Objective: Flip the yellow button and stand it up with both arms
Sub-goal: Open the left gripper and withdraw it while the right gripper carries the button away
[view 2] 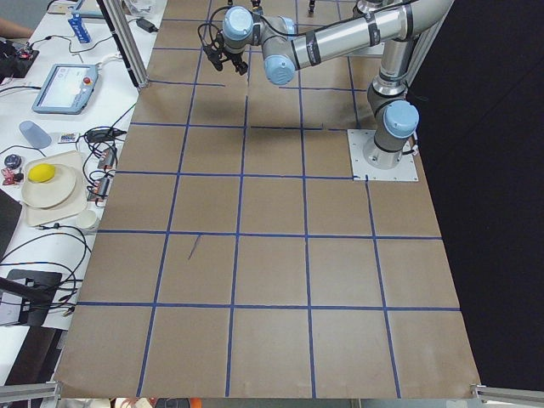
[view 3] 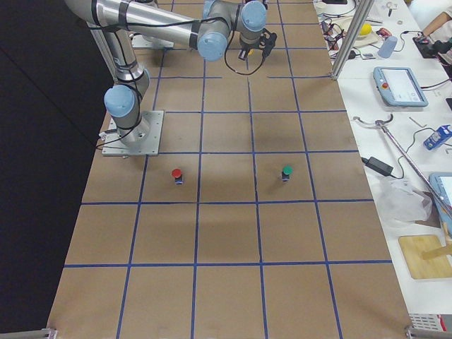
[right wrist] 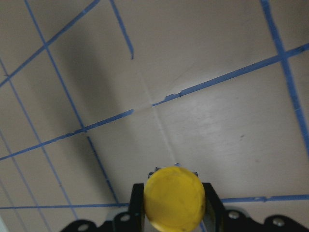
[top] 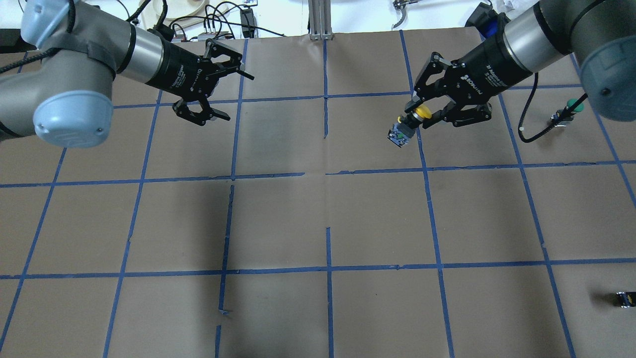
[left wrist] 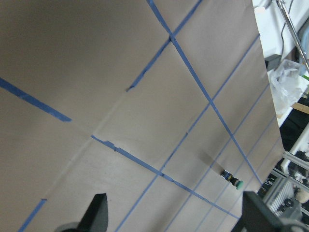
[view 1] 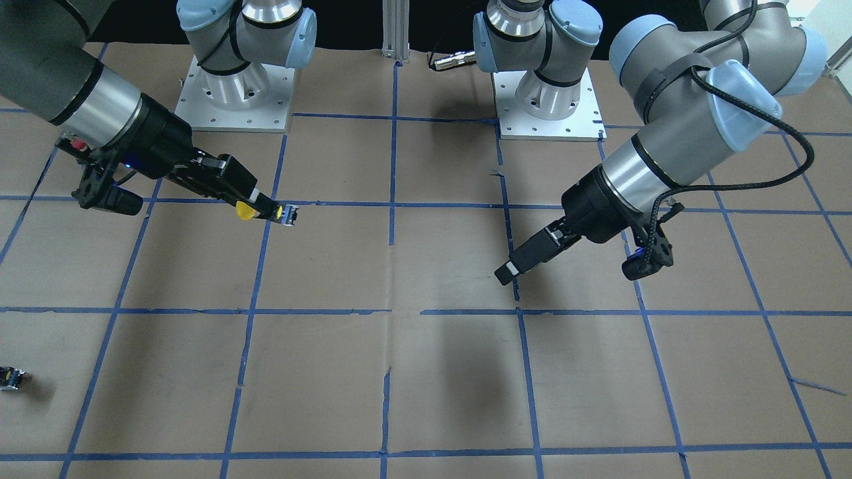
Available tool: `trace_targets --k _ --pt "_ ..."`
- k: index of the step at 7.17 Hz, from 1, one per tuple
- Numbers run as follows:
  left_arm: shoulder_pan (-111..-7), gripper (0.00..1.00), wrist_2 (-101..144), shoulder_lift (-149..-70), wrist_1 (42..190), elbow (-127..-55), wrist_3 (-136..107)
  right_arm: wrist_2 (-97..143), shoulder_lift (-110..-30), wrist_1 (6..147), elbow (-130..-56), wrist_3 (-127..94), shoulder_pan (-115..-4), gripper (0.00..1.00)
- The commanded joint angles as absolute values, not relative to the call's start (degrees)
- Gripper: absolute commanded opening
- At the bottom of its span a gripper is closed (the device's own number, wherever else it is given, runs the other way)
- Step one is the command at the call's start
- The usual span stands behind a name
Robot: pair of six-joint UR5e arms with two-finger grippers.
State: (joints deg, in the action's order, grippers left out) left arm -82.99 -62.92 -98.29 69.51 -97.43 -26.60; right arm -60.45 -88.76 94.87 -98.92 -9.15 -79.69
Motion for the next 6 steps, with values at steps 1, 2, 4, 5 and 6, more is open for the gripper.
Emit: trace_targets --k 1,2,4,5,6 --pt "-82.8 0.99 -89.2 -92.8 88.5 -90.1 -7.3 -74.7 -88.9 94.8 -99.1 1.8 -76.9 0.33" --pt "-82.5 0.99 -93.0 -92.0 94.9 -88.7 -7.3 -77.8 -88.9 95.0 -100.5 7.9 -74.1 0.31" --pt "-83.3 1.0 -92.2 -96.3 90.5 -87.9 -6.8 -80.9 -88.9 104.7 -107.4 22.5 -66.0 0.3" --pt "-85.1 1.0 -93.0 -95.5 90.6 -89.3 -5.8 -82.5 -88.9 110.5 -110.1 29.5 -63.1 0.3" --pt "-85.2 1.0 -92.6 -94.4 90.4 -87.6 -2.8 -82.6 -88.9 114.8 -113.5 35.8 -59.0 0.29"
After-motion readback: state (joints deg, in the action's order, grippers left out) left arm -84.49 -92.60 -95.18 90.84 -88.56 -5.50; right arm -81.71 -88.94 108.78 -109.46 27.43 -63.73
